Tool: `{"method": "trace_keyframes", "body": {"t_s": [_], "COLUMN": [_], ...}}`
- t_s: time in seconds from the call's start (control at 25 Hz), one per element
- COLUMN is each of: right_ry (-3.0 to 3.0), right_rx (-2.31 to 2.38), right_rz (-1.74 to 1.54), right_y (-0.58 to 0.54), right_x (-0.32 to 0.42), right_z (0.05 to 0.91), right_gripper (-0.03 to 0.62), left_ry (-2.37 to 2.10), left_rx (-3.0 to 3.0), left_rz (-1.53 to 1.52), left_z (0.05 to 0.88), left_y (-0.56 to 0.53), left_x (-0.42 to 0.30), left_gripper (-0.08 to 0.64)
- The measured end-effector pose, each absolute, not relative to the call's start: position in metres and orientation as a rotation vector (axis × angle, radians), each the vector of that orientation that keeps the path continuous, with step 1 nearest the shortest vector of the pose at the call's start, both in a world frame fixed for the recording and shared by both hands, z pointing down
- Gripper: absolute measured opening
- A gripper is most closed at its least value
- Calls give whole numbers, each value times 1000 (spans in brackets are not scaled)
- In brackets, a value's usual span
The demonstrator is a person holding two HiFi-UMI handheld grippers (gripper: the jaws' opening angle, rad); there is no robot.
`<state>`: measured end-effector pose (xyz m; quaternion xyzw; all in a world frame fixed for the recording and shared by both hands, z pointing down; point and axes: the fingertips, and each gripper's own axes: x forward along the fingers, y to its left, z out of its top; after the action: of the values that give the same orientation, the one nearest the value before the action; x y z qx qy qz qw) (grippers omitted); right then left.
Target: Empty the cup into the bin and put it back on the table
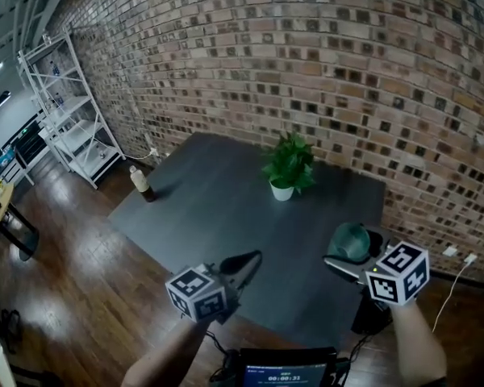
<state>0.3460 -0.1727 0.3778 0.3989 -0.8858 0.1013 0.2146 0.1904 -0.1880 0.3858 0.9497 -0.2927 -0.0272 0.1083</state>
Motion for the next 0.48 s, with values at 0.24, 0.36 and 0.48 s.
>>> {"method": "trace_keyframes", "body": {"t_s": [0.24,0.36,0.48], "right_ry": [-2457,-2458,-2467], "right_rx": [1096,1082,1069], "right_rz": [292,285,275], "right_y": [-186,-190,-195], "right_x": [280,254,226], "right_z": [379,379,381], "right_gripper": [397,397,397], "left_ry": [-888,-905,-917], "left_rx": [2791,2786,2794], "left_rz": [-107,-127,-131], "left_z": [383,384,385], "left_y": [-207,-213,-216], "left_x": [120,94,70], "left_gripper": [-9,-9,-9]}}
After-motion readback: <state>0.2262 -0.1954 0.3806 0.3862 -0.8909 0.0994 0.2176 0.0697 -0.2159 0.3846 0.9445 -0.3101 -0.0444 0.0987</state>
